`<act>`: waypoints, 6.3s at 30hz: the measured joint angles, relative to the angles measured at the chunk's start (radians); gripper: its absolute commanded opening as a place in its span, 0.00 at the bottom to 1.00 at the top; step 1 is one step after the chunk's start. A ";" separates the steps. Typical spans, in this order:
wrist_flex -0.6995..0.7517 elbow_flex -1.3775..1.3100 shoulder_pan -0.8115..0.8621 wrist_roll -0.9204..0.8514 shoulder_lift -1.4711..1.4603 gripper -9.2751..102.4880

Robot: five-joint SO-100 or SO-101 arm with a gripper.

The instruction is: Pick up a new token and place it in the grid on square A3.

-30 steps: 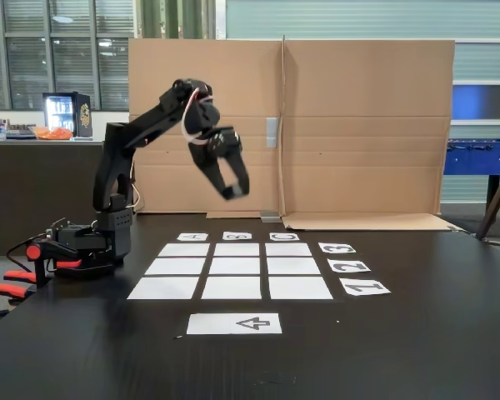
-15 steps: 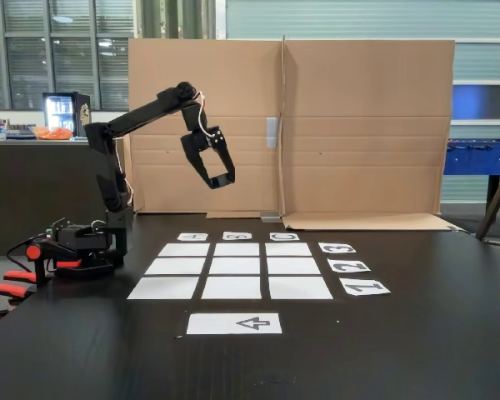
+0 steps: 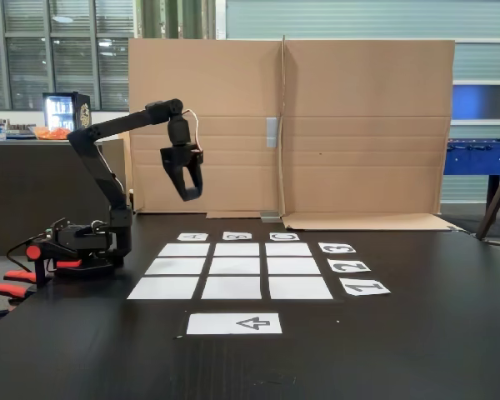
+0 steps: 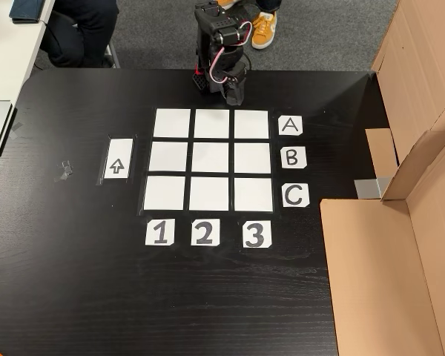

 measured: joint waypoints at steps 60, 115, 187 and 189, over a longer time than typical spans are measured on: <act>-0.683 0.508 -0.265 -0.233 -0.236 0.14; -0.503 0.304 -0.106 -0.239 -0.127 0.43; -0.164 0.110 1.830 0.525 0.992 0.20; -0.179 0.149 1.848 0.525 1.023 0.20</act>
